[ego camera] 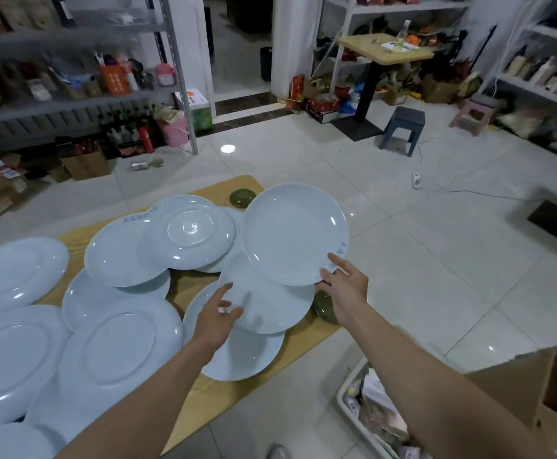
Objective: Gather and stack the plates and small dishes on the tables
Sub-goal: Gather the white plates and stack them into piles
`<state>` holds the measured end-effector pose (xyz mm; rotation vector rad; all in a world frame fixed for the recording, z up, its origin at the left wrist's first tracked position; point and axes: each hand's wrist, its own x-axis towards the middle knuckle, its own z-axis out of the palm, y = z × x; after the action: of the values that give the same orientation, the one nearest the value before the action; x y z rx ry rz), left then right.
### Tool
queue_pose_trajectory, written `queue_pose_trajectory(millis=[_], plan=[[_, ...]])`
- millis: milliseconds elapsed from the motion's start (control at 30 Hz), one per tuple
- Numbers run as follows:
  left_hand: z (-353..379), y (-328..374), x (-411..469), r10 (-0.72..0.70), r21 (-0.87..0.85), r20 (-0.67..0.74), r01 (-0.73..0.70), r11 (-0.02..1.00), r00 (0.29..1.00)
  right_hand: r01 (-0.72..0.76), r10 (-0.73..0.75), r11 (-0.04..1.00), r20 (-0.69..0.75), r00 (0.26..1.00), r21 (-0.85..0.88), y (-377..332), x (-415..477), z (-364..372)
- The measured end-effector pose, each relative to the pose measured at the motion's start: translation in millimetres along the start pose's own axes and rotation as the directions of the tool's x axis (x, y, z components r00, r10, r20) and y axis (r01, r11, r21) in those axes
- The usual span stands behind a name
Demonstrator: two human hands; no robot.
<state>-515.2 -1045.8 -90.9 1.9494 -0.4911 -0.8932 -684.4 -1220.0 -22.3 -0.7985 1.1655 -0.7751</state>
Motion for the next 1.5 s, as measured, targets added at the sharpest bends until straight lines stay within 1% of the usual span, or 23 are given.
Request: queue_pose_trajectory(millis=[67,133,233,300,367,433,467,533,567,600,733,800,933,1033,1167,1267,1400,1500], plan=[[13.0,1.4,6.5,-0.013,0.036,-0.017,0.014,0.999,1.0,-0.006,0.006,1.0,-0.015,1.0,-0.01,-2.3,9.8,-7.5],[23.3,2.4,12.1,-0.009,0.114,-0.078,0.018,0.993,0.997,-0.017,0.016,1.0,-0.031,0.999,-0.02,-3.9,19.1,-14.3],[32.2,-0.2,15.4,-0.034,0.221,-0.16,0.069,0.973,0.987,-0.024,0.023,0.999,-0.037,0.999,-0.026,-6.0,28.4,-20.9],[35.2,-5.1,15.6,-0.075,0.213,-0.172,0.112,0.971,0.982,-0.029,0.028,0.999,-0.033,0.999,-0.036,-6.5,33.2,-24.5],[37.1,-11.9,16.6,-0.108,0.125,-0.144,0.126,0.984,0.984,-0.029,0.028,0.999,-0.027,0.999,-0.041,-5.8,37.7,-27.1],[36.5,-17.5,16.3,-0.126,-0.041,-0.09,0.123,0.992,0.988,-0.031,0.03,0.999,-0.021,0.999,-0.041,-4.7,40.7,-28.5],[35.5,-19.0,15.6,-0.14,-0.148,-0.068,0.129,0.98,0.988,-0.031,0.03,0.999,-0.019,0.999,-0.041,-4.7,41.5,-28.6],[33.6,-20.9,13.4,-0.174,-0.349,-0.046,0.148,0.925,0.984,-0.032,0.031,0.999,-0.011,0.999,-0.04,-4.5,42.8,-28.5],[33.0,-21.0,11.7,-0.178,-0.41,-0.045,0.144,0.901,0.983,-0.031,0.031,0.999,-0.004,1.0,-0.038,-4.5,43.0,-28.2],[32.1,-20.9,10.3,-0.174,-0.444,-0.049,0.134,0.886,0.984,-0.029,0.029,0.999,0.003,1.0,-0.036,-5.0,42.4,-27.5],[21.3,-17.1,-0.2,-0.123,-0.493,-0.073,0.072,0.867,0.99,-0.01,0.011,0.999,0.018,1.0,-0.046,-10.0,35.0,-18.4],[11.1,-14.0,-7.0,-0.115,-0.522,-0.1,0.047,0.851,0.988,0.0,0.002,1.0,0.051,0.999,-0.032,-13.2,29.0,-10.9],[-15.8,-6.6,-19.7,-0.084,-0.564,-0.19,-0.039,0.825,0.978,0.018,-0.015,1.0,0.126,0.992,-0.024,-18.9,15.4,9.0],[-41.9,1.6,-35.0,-0.098,-0.614,-0.262,-0.087,0.785,0.96,0.049,-0.042,0.998,0.189,0.981,-0.029,-22.2,-4.1,27.8],[-85.7,7.3,-66.8,-0.068,-0.618,-0.334,-0.164,0.769,0.94,0.077,-0.071,0.997,0.288,0.955,-0.009,-21.6,-46.0,56.3],[-126.0,2.9,-97.3,-0.058,-0.622,-0.405,-0.228,0.749,0.913,0.08,-0.069,0.997,0.346,0.936,-0.018,-12.0,-82.3,79.0],[-185.2,-16.3,-149.5,-0.028,-0.606,-0.493,-0.32,0.728,0.869,0.106,-0.09,0.994,0.404,0.91,-0.017,12.1,-138.7,112.7],[-232.9,-41.4,-195.1,-0.046,-0.591,-0.555,-0.355,0.724,0.831,0.101,-0.082,0.995,0.461,0.884,-0.018,37.4,-189.2,143.3]])
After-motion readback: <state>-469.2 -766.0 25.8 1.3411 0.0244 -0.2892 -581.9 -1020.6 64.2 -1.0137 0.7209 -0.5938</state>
